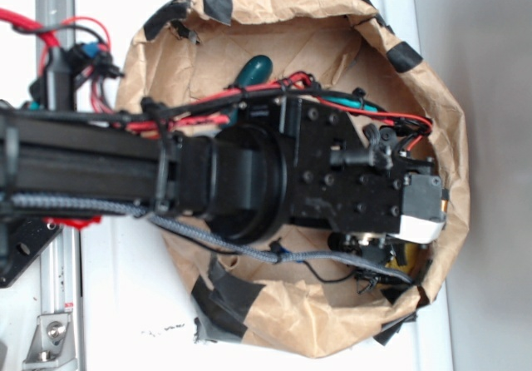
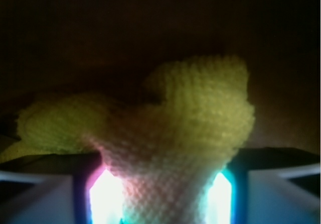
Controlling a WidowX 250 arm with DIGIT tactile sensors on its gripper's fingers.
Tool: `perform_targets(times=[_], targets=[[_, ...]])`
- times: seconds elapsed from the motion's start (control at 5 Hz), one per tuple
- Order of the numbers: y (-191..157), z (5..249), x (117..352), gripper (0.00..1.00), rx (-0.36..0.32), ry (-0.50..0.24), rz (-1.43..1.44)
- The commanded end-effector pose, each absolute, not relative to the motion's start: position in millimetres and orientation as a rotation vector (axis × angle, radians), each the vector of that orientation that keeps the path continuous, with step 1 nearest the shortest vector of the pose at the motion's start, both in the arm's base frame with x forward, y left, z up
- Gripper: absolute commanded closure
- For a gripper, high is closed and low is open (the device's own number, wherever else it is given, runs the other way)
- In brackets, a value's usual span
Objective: Grab the yellow cloth.
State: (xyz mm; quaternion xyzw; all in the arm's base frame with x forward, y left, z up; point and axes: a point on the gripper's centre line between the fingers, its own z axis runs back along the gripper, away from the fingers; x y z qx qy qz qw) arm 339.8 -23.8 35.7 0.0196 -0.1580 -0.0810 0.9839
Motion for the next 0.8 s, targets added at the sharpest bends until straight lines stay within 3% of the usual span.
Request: perform_targets(times=[0.0,0.2,0.4,0.6], targets=[[-8.8,98.0,321.5,1.00,0.108,-0.363,-0.087],[5.2,148.8,287.7,1.00,0.184,-0.278,0.110],[10.3,186.1,269.6,1.00,0.188,-0.256,0.250],[10.8,191.2,268.0,1.00,0.231,-0.227,0.283]])
